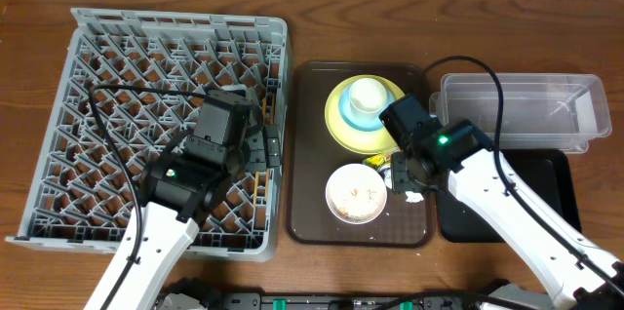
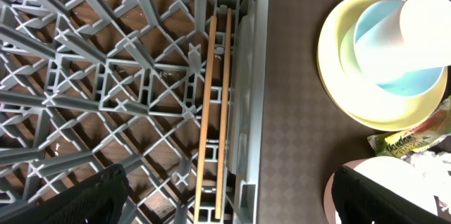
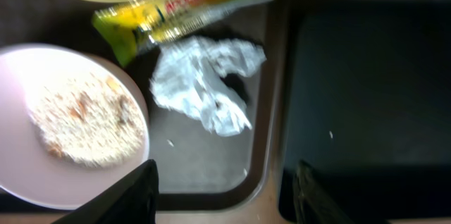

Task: Sort waste into correct bins and load items into the dishwasher
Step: 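Lower the right gripper and pinch the white tissue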

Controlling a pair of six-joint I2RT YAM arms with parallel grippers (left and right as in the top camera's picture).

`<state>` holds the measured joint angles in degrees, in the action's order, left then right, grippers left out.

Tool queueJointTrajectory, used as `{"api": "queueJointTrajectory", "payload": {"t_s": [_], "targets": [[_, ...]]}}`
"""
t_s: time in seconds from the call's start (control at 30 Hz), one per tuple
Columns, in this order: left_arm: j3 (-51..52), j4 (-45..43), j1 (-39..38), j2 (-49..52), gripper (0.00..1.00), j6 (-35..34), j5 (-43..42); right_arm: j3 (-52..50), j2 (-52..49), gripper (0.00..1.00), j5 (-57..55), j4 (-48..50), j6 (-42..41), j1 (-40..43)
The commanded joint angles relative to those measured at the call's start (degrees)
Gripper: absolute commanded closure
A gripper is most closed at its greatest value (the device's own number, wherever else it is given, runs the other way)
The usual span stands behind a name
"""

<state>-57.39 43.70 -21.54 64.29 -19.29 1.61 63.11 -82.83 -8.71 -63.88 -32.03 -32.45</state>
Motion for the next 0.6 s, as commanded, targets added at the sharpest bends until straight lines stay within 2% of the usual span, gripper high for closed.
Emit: {"api": "queueJointTrajectory", "payload": {"t_s": [0.0, 0.23, 0.57], "targets": [[-0.9, 0.2, -0.1, 0.0, 0.07, 0.1, -0.1, -1.7, 0.0, 0.43, -1.4, 2.1, 0.0, 0.2], [-0.9, 0.2, -0.1, 0.0, 0.07, 0.1, -0.1, -8.2, -0.1, 0.42, -3.9, 9.5, -0.1, 0.2], [-0.9, 0.2, -0.1, 0.0, 0.07, 0.1, -0.1, -19.8, -0.6, 0.42, -3.3, 27.4, -0.1, 0.2]]}}
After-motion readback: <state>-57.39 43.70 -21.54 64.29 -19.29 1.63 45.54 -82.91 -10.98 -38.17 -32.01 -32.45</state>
